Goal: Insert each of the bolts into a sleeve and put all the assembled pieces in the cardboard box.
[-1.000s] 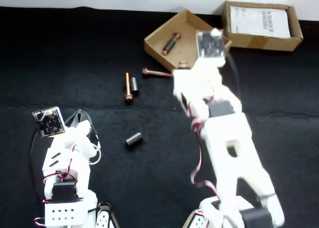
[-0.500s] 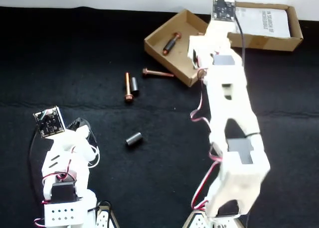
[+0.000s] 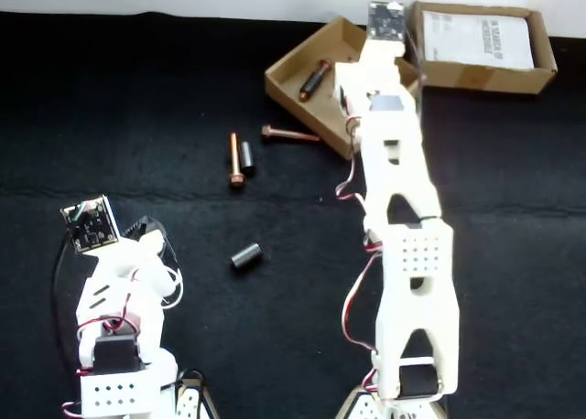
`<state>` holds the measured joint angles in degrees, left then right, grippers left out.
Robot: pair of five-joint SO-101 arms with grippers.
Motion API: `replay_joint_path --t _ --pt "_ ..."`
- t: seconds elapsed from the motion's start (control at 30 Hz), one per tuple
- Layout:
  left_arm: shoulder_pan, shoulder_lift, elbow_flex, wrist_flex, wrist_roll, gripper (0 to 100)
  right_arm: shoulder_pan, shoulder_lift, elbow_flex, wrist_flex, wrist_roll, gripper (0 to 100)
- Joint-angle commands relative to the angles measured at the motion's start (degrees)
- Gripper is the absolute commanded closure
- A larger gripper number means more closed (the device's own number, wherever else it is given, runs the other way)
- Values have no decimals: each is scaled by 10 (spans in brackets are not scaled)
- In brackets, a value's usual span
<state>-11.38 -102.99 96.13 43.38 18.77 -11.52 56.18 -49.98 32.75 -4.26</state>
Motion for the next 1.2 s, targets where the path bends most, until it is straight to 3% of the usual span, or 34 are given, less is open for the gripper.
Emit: replay_joint_path --t 0.0,0.17,0.33,0.73,1.0,1.17 --pt "-1 -1 9 0 -4 991 -6 8 -95 39 45 920" --pt "-1 -1 9 0 -4 990 -14 21 -154 111 50 789" --pt "-1 -1 9 0 -4 990 -15 16 -204 175 51 786" --pt "-1 -1 9 0 -4 990 -56 16 -499 522 48 786" --pt "-4 -1 9 0 -4 990 -99 -38 -509 684 52 786" --pt "-5 -1 9 0 -4 990 -115 -52 -508 684 57 786"
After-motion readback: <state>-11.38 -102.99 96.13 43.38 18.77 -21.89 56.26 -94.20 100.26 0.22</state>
